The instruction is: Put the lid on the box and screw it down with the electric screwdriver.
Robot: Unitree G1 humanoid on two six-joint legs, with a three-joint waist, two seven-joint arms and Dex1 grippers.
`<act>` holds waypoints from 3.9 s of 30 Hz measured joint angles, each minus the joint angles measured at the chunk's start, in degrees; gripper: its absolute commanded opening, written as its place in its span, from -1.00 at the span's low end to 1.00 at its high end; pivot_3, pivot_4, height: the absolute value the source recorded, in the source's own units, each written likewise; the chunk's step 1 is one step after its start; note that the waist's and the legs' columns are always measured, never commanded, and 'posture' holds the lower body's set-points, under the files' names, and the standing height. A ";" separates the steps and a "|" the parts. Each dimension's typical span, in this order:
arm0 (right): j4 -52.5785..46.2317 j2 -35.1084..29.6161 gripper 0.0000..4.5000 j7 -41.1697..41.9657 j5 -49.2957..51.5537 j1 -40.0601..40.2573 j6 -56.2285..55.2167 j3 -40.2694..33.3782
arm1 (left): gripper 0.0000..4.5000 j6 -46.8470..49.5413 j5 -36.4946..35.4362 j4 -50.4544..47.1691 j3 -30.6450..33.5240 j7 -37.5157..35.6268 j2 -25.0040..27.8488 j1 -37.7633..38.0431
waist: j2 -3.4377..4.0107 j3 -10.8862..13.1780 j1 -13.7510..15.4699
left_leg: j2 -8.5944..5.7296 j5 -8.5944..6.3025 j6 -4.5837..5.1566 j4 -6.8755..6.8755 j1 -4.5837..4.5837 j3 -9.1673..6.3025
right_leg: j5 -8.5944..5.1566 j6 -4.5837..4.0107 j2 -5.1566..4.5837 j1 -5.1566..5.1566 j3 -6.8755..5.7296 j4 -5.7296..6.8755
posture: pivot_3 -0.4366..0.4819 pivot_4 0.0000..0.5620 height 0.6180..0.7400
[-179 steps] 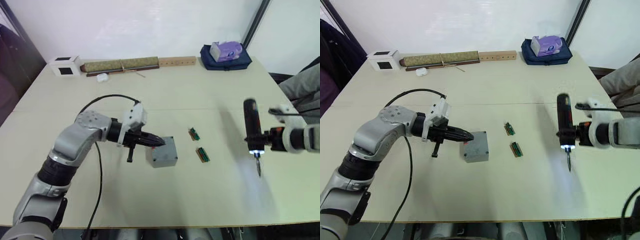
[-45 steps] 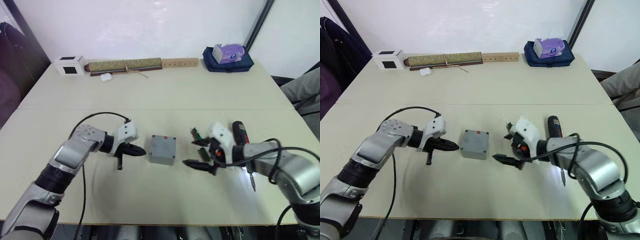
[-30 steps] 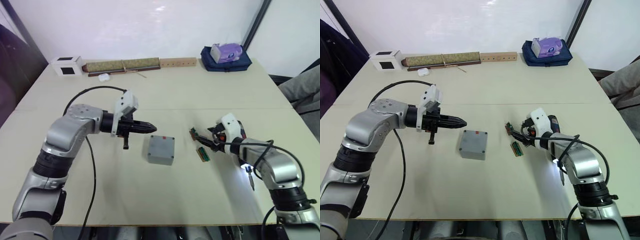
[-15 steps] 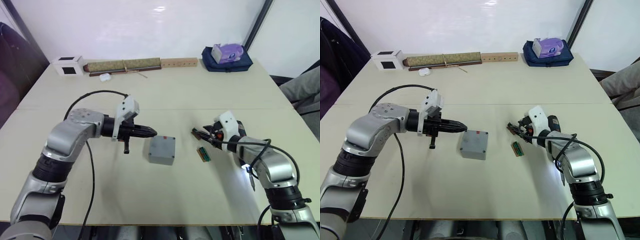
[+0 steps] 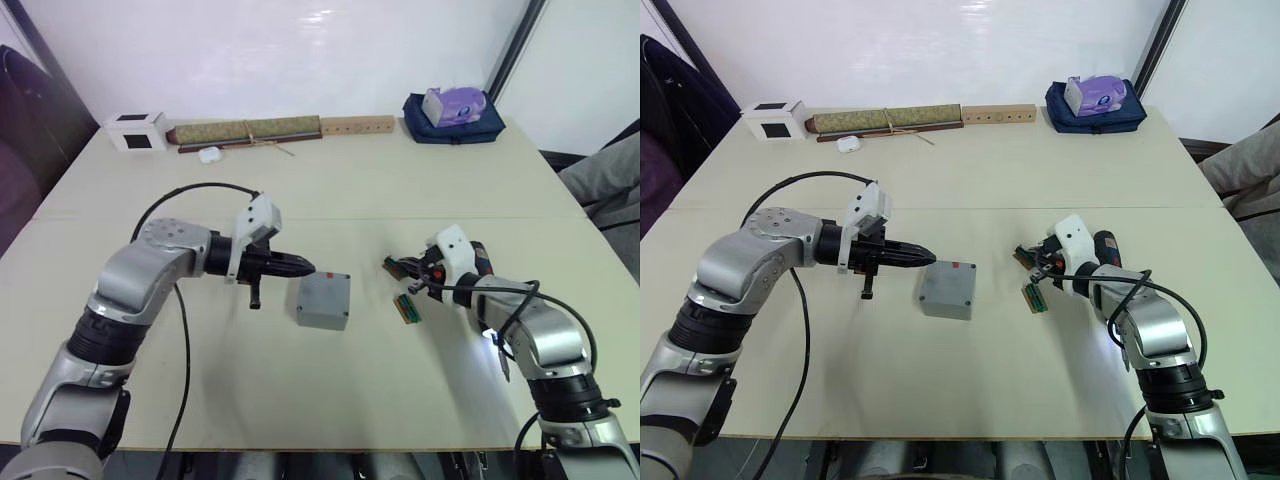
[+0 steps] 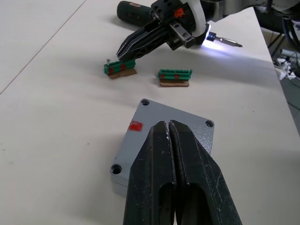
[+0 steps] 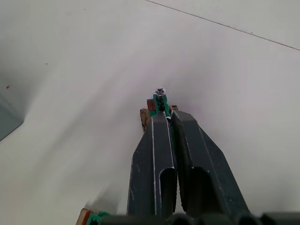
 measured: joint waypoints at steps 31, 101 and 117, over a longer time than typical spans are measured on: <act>-23.01 3.14 -0.96 -0.49 10.43 0.47 9.63 3.42 | -1.00 -2.77 2.18 5.57 -0.10 -0.79 0.70 1.46 | 0.00 0.00 0.10 | -0.01 0.00 0.00 0.01 -0.01 -0.04 | 0.00 0.00 -0.03 0.01 -0.03 0.00 | -0.05 -0.47 1.00; -17.60 -9.45 0.99 -0.02 17.86 -7.41 26.47 -13.47 | -1.00 -1.59 -1.45 1.87 0.00 -0.98 -3.38 -1.76 | 0.01 0.01 0.18 | -0.01 0.00 0.00 -0.01 -0.01 -0.04 | 0.00 -0.01 -0.05 0.04 -0.04 -0.04 | -0.05 -0.47 1.00; 9.30 -34.18 0.99 -3.10 30.30 -12.33 51.41 -6.47 | -1.00 -9.96 0.63 -3.46 -5.99 -4.34 -6.78 -1.26 | 0.17 0.00 -0.25 | 0.03 -0.01 0.02 -0.07 0.03 0.14 | 0.00 0.00 0.01 -0.01 0.13 -0.09 | -0.05 -0.47 1.00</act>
